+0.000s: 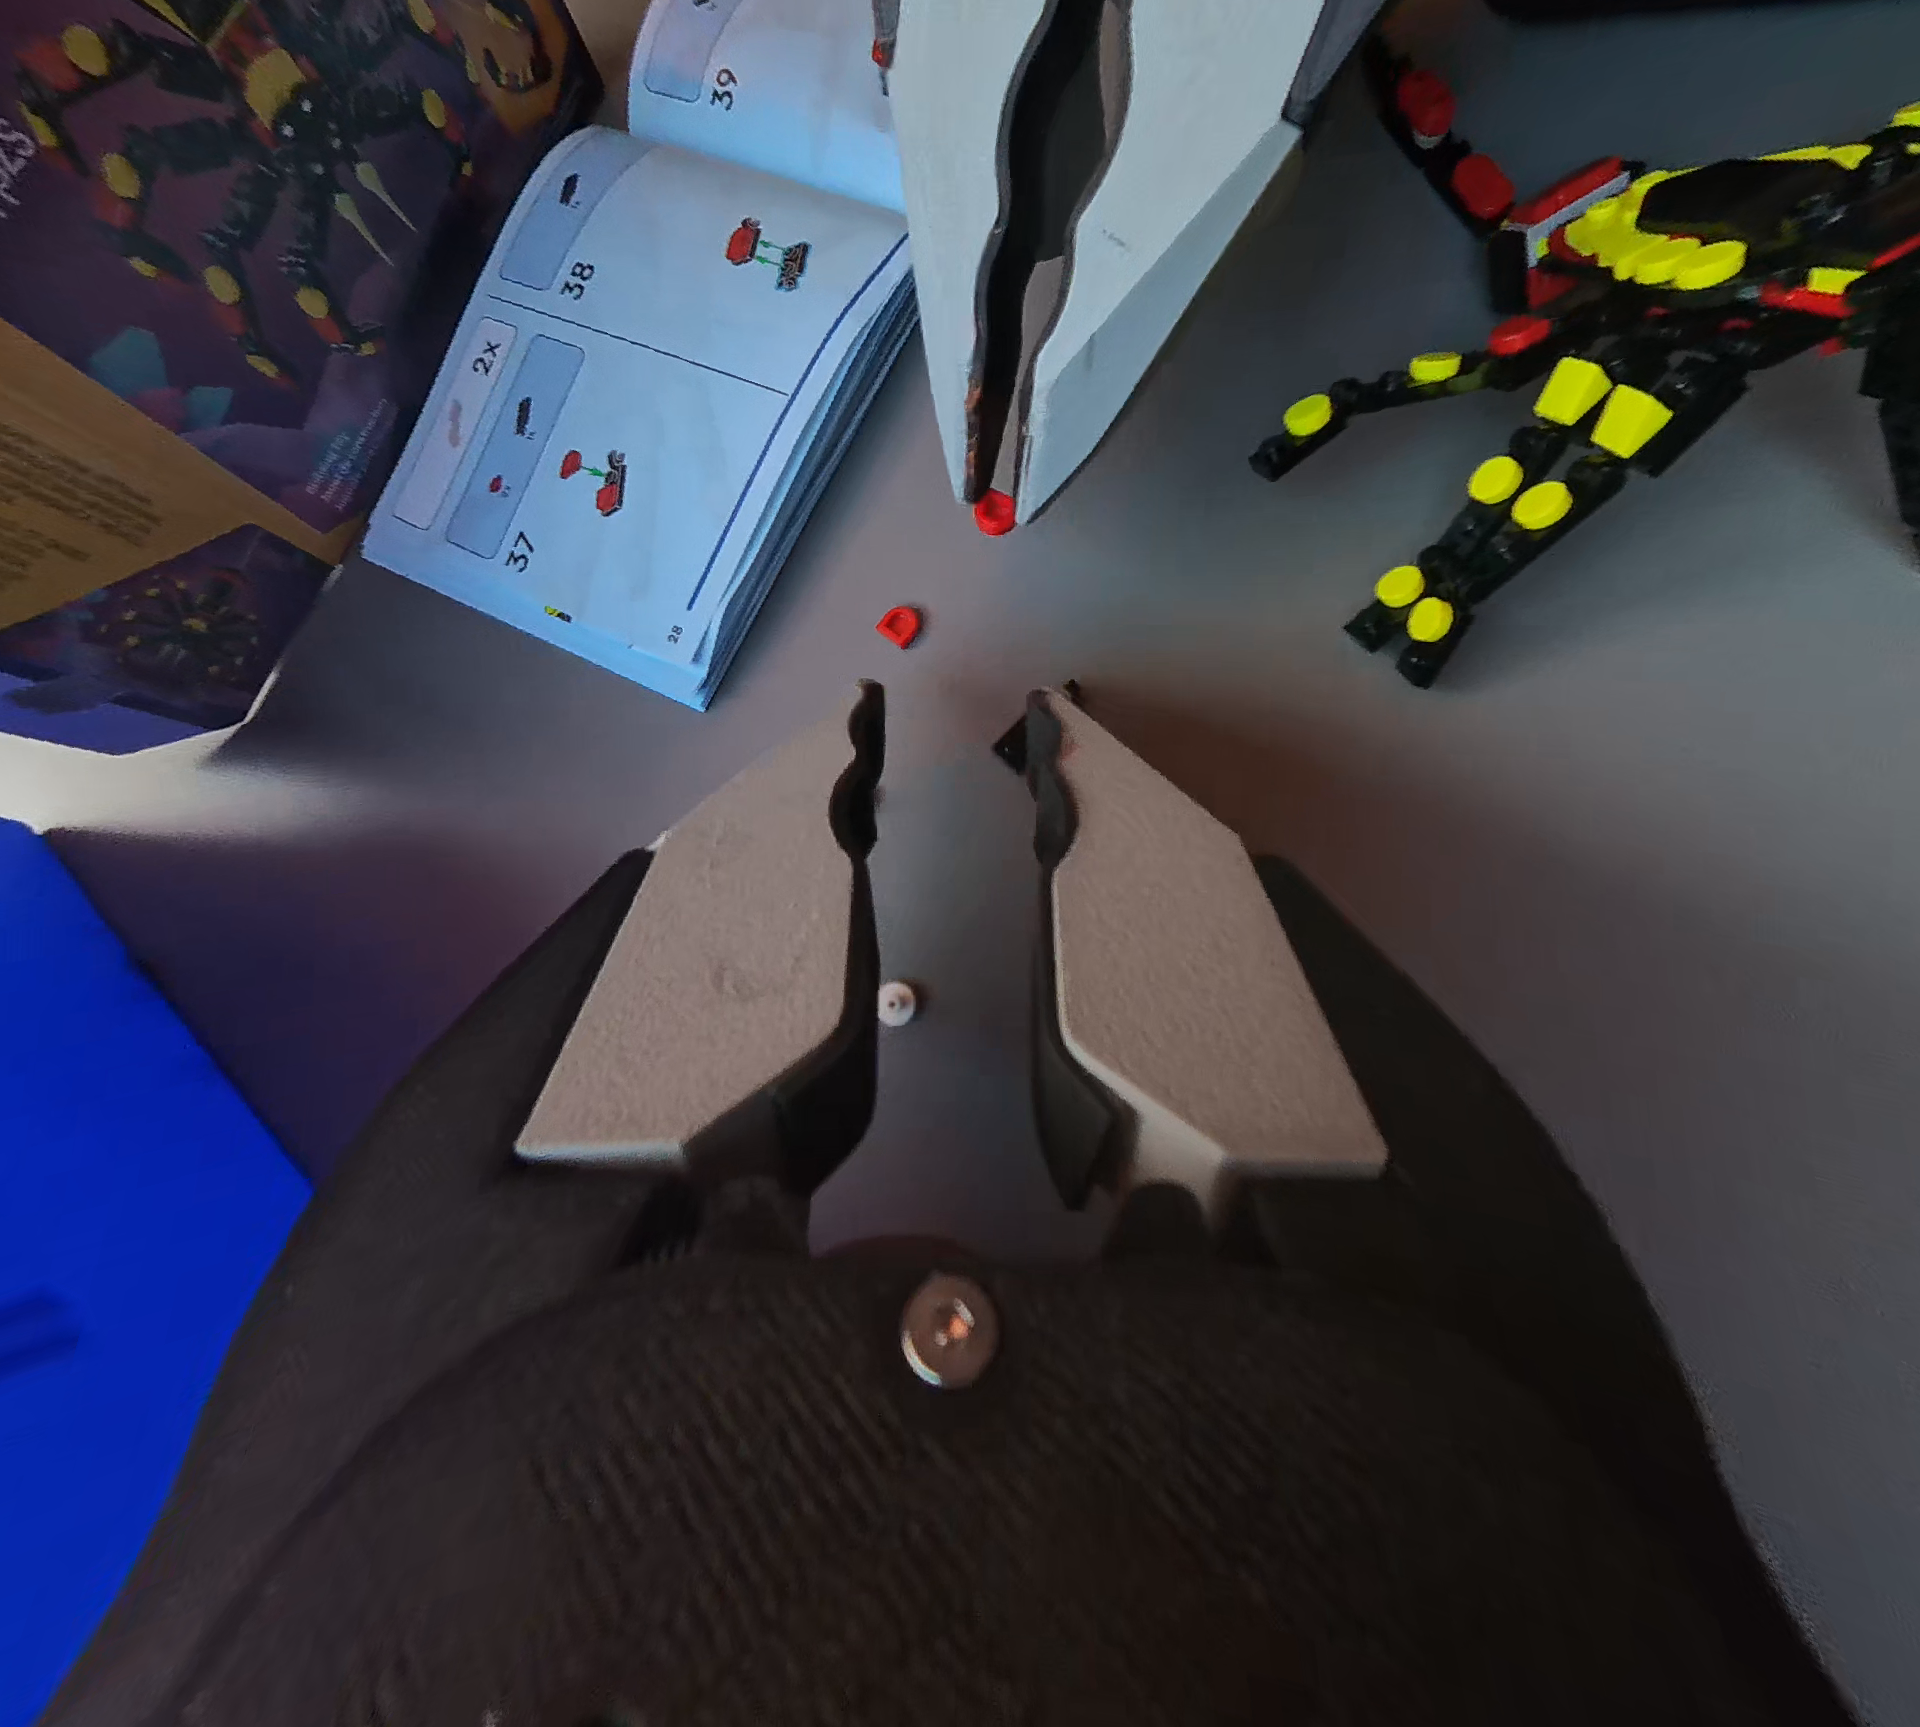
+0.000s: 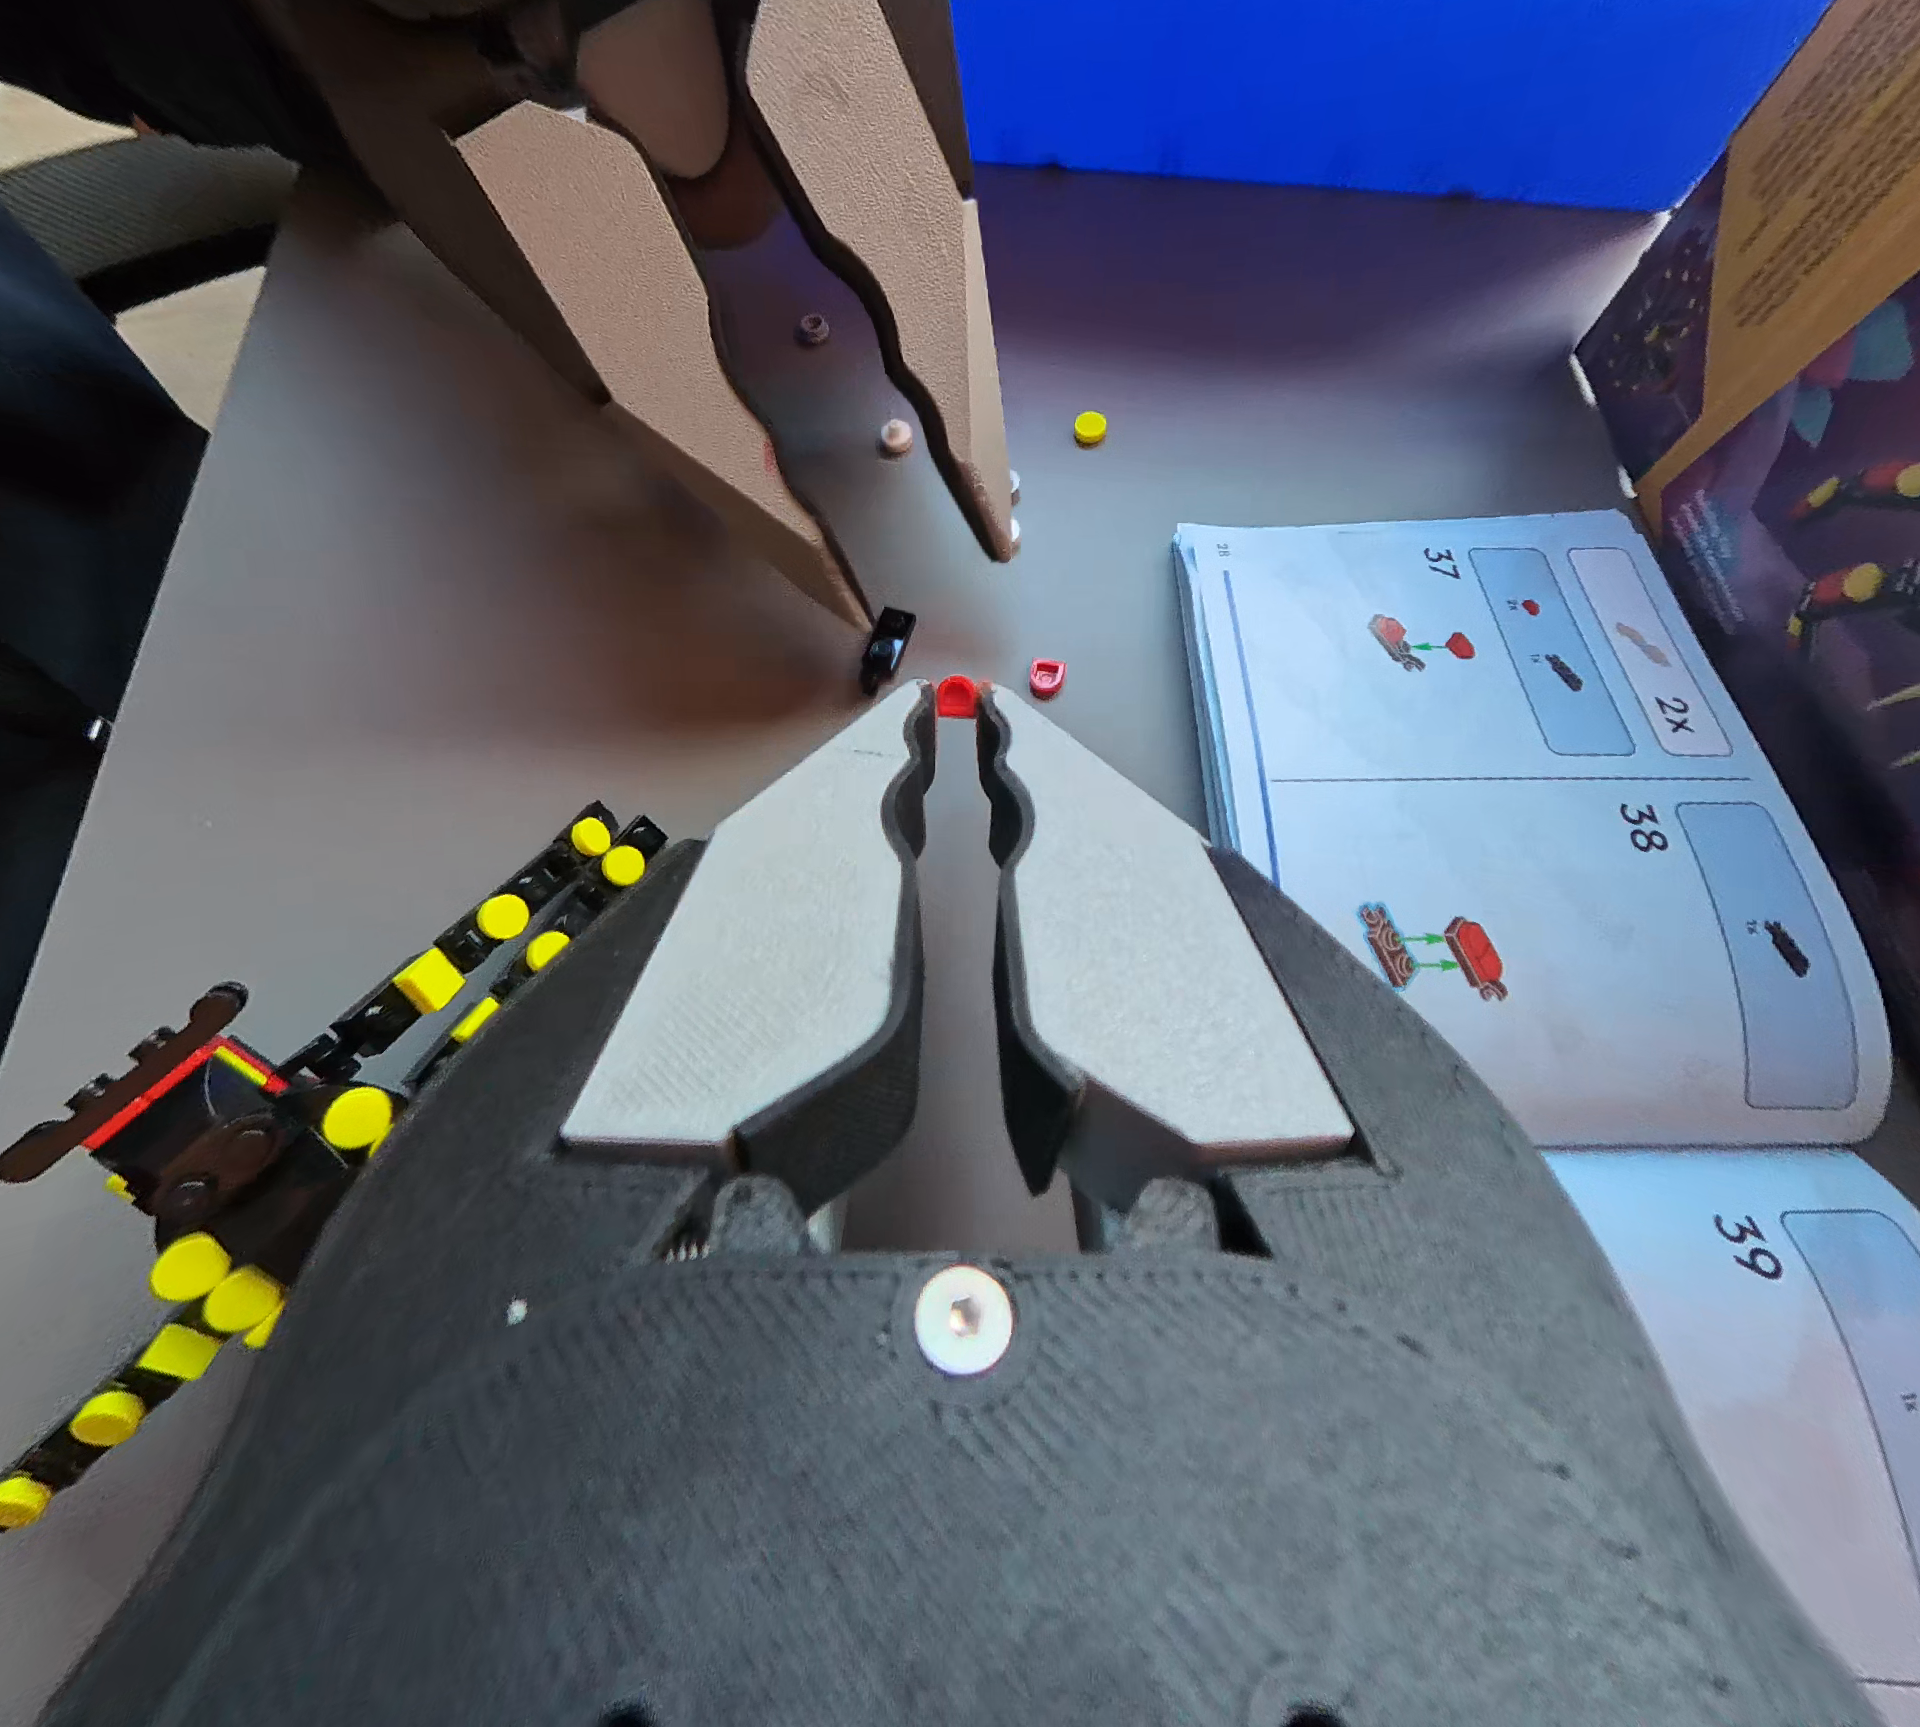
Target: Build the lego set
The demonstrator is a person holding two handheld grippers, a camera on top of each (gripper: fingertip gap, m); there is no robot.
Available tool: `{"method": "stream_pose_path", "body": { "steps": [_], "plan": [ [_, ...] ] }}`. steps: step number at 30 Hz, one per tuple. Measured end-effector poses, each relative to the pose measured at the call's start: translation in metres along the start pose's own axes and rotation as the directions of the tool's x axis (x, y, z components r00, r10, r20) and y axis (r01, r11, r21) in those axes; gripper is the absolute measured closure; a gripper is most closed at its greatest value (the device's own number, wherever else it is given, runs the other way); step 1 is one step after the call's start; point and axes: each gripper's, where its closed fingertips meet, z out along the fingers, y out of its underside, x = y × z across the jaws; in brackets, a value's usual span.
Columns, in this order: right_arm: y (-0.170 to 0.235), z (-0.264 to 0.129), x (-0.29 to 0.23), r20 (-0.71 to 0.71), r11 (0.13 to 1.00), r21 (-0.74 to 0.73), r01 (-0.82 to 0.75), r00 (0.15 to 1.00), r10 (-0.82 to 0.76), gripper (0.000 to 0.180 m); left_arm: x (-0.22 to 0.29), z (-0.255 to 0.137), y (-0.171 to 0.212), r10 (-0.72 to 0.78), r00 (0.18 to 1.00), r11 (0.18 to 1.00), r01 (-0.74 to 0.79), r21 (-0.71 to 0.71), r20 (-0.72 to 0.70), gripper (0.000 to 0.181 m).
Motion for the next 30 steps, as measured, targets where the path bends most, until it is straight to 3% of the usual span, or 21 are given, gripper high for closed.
{"method": "stream_pose_path", "body": {
  "steps": [6,18,30],
  "plan": [
    [-0.008,-0.005,-0.001,-0.019,0.998,0.051,0.038,0.999,-0.037,0.175,0.005,-0.001,-0.01,-0.122,0.99,0.99,0.127,0.058,-0.075,0.159],
    [-0.022,-0.01,-0.01,-0.214,0.93,0.011,0.366,0.91,-0.356,0.175,-0.002,-0.015,-0.035,-0.386,0.878,0.879,0.443,0.176,-0.281,0.161],
    [-0.028,-0.012,-0.019,-0.316,0.854,-0.075,0.514,0.8,-0.509,0.175,0.014,-0.02,-0.046,-0.45,0.752,0.806,0.574,0.144,-0.482,0.166]
  ]
}}
